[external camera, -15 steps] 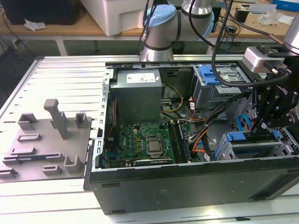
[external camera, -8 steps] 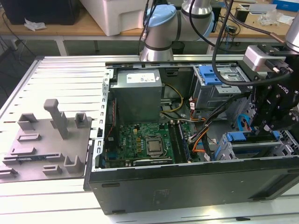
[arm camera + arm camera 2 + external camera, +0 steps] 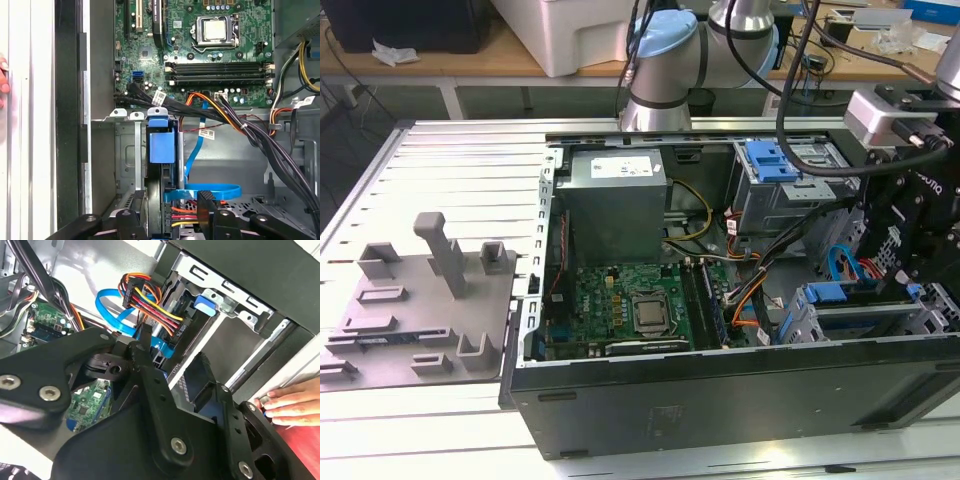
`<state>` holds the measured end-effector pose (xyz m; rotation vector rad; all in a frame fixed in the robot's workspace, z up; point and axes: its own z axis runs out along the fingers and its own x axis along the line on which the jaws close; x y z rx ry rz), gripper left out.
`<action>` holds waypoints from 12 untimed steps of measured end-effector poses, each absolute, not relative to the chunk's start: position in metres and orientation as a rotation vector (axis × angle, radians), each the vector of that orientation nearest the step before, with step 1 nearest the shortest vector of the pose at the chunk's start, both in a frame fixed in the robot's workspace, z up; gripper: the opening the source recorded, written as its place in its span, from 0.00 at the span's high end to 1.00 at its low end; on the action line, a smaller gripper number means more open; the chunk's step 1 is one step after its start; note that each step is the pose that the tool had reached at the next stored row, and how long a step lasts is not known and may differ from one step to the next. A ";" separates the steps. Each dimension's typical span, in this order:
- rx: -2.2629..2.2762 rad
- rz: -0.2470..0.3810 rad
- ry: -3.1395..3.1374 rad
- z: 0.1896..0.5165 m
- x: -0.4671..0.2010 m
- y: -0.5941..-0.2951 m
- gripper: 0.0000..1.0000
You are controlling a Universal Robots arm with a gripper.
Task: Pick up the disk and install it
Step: 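Insert the second disk wire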
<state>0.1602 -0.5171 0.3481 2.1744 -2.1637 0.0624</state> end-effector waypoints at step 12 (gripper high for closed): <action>2.181 0.079 -2.172 0.355 0.149 -0.510 0.46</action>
